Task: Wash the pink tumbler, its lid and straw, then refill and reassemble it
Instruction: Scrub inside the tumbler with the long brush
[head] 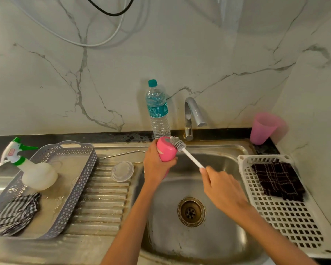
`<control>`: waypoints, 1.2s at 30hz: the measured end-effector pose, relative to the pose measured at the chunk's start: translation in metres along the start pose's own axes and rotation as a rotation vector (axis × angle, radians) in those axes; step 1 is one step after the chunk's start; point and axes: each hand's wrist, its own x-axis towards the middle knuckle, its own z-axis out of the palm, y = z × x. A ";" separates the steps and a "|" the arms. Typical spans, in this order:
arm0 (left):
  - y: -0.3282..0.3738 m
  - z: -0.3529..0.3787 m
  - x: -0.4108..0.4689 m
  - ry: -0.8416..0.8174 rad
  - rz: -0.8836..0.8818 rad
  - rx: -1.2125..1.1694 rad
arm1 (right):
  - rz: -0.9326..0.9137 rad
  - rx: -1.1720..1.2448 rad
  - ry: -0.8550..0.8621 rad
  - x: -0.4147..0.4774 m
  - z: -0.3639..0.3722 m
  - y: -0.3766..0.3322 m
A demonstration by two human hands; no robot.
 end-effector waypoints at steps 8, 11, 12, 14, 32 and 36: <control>-0.001 0.003 -0.002 -0.040 0.011 0.018 | -0.001 -0.027 -0.037 0.003 0.000 -0.002; -0.011 -0.003 -0.003 -0.044 0.014 0.014 | -0.031 0.000 -0.059 -0.009 0.001 -0.004; -0.011 -0.003 -0.006 -0.070 0.051 0.015 | -0.009 -0.003 -0.049 -0.001 0.000 -0.002; -0.012 -0.001 -0.012 -0.087 0.093 0.014 | 0.037 -0.006 -0.036 0.013 0.002 -0.001; -0.057 -0.100 -0.063 0.309 -0.179 -0.330 | 0.064 0.098 -0.180 0.012 0.037 0.004; -0.081 -0.124 -0.075 0.401 -0.267 -0.305 | 0.036 0.140 -0.204 0.006 0.044 -0.003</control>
